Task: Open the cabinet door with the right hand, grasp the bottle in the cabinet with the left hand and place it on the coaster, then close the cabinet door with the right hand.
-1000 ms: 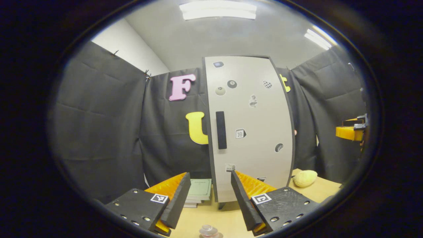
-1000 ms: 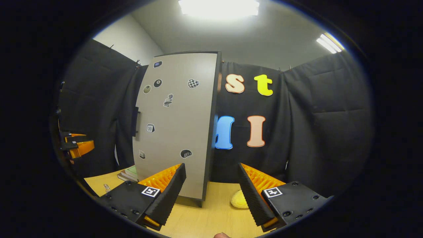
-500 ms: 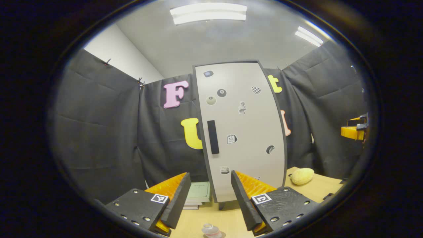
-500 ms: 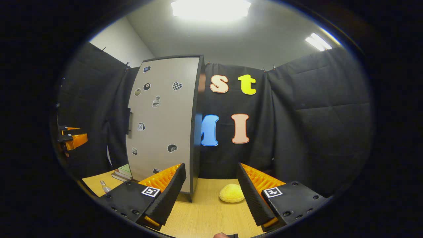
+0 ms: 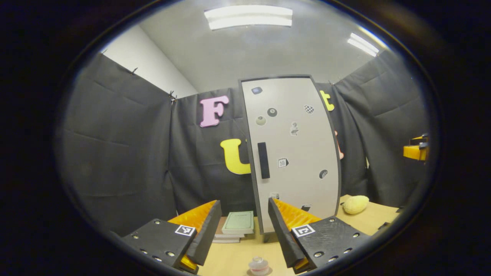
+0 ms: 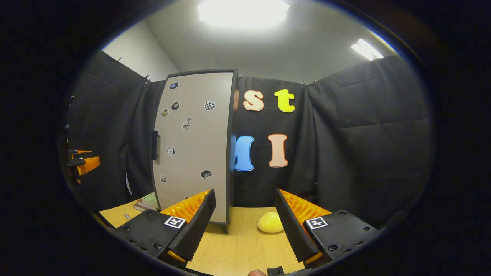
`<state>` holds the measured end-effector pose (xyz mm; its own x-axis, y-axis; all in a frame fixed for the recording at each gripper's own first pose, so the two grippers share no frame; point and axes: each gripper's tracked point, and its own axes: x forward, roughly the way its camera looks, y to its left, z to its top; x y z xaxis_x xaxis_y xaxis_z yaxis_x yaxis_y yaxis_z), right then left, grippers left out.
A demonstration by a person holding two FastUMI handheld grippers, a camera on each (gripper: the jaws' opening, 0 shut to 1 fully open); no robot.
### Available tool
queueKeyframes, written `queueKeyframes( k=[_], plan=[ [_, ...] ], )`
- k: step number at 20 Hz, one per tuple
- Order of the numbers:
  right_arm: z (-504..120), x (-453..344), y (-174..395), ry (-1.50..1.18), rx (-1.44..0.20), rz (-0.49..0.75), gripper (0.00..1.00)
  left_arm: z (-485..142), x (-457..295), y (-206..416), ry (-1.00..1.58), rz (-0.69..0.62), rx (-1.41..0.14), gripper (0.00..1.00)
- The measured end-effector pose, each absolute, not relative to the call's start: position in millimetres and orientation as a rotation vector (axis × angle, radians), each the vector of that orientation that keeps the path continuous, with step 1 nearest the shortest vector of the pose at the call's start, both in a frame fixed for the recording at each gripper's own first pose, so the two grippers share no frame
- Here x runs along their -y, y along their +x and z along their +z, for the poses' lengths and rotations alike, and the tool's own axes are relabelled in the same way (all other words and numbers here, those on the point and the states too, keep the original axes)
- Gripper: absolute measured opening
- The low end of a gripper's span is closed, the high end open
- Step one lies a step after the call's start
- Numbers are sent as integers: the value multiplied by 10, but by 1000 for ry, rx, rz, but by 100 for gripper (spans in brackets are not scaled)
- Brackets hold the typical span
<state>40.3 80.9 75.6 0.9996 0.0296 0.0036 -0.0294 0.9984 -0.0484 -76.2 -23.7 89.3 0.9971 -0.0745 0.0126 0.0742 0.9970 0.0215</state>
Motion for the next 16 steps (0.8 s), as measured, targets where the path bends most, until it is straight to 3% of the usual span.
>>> queueKeyframes(
  k=[16],
  plan=[
    [811, -1034, 339, -58, -5, 18, 98, 922, -61, -759, 1, -50, 19, 76]
  ],
)
